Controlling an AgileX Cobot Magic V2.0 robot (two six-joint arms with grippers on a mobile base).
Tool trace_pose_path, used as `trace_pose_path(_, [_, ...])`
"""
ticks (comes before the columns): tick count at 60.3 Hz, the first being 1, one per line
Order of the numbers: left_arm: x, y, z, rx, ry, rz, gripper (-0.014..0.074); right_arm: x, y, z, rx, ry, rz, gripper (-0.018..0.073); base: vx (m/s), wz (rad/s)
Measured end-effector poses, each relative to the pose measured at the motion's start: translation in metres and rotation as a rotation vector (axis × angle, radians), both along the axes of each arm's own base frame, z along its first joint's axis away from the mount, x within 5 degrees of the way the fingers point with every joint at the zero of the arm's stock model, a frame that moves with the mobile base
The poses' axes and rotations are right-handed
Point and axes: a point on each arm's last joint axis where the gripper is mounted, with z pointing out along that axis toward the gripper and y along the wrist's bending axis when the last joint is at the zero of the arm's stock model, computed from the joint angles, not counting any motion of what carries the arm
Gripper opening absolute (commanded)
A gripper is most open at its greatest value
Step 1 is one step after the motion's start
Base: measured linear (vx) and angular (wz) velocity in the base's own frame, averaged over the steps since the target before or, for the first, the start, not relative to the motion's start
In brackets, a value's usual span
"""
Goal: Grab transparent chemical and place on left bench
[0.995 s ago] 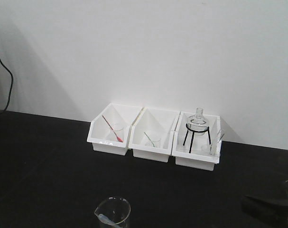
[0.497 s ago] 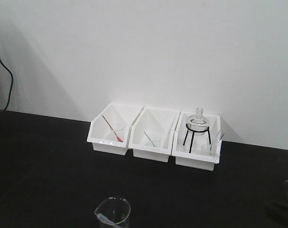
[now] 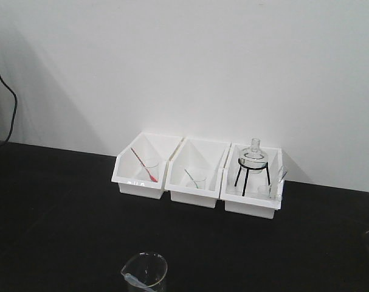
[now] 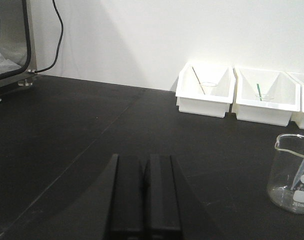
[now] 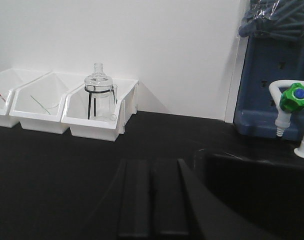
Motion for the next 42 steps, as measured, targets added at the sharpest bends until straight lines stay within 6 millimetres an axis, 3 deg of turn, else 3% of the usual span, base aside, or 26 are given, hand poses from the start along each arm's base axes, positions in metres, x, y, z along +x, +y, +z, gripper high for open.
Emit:
trace_pose_path(8, [0.0,0.0,0.0,0.0,0.0,0.0,-0.0003,0.009,0.007,-0.05,-0.002,-0.082,0.057,-0.0007,0.0,0.0])
trace_pose_path(17, [0.0,0.0,0.0,0.0,0.0,0.0,-0.0003,0.021,0.011,-0.107,-0.002,0.0,0.091,-0.0007,0.0,0.0])
trace_pose_path(42, [0.0,0.0,0.0,0.0,0.0,0.0,-0.0003,0.021,0.013,-0.11,-0.006,0.0,0.103,-0.0007,0.0,0.0])
